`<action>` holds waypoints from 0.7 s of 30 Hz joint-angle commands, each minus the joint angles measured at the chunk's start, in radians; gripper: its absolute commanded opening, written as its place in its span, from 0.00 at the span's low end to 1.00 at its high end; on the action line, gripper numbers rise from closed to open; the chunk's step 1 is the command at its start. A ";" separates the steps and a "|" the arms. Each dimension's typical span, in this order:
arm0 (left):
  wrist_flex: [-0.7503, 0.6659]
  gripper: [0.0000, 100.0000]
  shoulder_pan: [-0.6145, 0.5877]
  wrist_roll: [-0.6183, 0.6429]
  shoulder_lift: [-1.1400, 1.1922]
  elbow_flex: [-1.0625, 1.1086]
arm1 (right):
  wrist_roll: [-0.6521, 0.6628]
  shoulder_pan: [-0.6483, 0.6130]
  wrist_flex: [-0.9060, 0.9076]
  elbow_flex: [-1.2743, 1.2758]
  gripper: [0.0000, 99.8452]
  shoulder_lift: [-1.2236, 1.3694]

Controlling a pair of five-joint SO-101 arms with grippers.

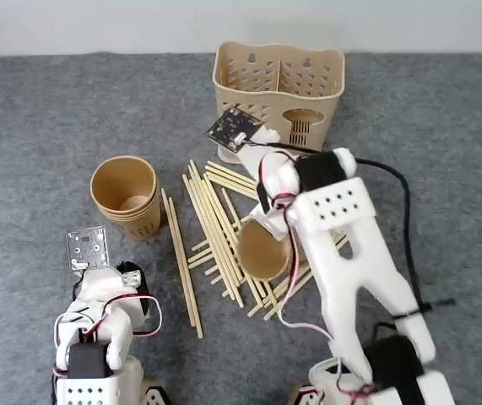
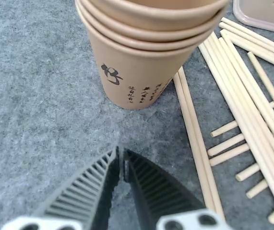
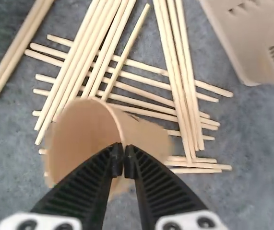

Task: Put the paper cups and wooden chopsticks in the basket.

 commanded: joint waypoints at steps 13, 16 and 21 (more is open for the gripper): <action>0.003 0.01 0.000 -0.003 -0.014 -0.019 | 0.009 0.257 0.007 0.138 0.01 -0.174; 0.003 0.01 -0.002 -0.003 -0.014 -0.019 | 0.005 0.255 -0.007 0.161 0.01 -0.176; 0.003 0.01 -0.002 -0.003 -0.014 -0.019 | 0.000 0.252 0.016 0.152 0.11 -0.174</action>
